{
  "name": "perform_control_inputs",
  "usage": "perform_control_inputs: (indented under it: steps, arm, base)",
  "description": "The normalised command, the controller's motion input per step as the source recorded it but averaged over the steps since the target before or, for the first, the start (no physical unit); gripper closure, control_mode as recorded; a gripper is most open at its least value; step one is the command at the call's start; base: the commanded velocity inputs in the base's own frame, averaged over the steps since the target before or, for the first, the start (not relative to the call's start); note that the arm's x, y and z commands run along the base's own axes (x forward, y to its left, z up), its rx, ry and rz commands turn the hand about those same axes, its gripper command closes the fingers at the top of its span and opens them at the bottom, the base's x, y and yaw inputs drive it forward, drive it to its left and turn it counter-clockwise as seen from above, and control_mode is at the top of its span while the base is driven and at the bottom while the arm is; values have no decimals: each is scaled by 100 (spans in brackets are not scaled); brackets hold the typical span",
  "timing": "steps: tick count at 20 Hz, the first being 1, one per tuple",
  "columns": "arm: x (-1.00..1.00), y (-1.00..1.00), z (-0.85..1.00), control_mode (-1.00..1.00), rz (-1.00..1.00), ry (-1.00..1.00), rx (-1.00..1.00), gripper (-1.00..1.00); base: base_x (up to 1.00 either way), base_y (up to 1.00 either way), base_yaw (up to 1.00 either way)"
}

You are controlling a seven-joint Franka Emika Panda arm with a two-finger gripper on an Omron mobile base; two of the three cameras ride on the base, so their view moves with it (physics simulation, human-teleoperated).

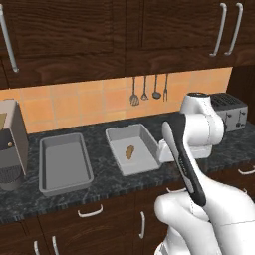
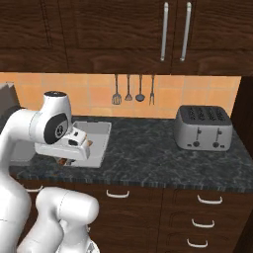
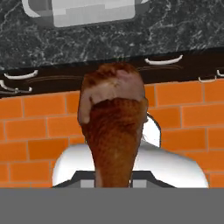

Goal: Place one sweet potato and one chicken drumstick in each tupperware on the nearby counter, to pack two identical lunches.

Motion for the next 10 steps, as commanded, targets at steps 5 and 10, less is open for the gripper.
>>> perform_control_inputs:
  steps: [5,10]
  arm:
    - [100,15,-3,-100,-2,1,0,100]
    - [100,42,-48,-100,0,0,0,100]
  base:
    - [0,0,0]
    - [0,0,0]
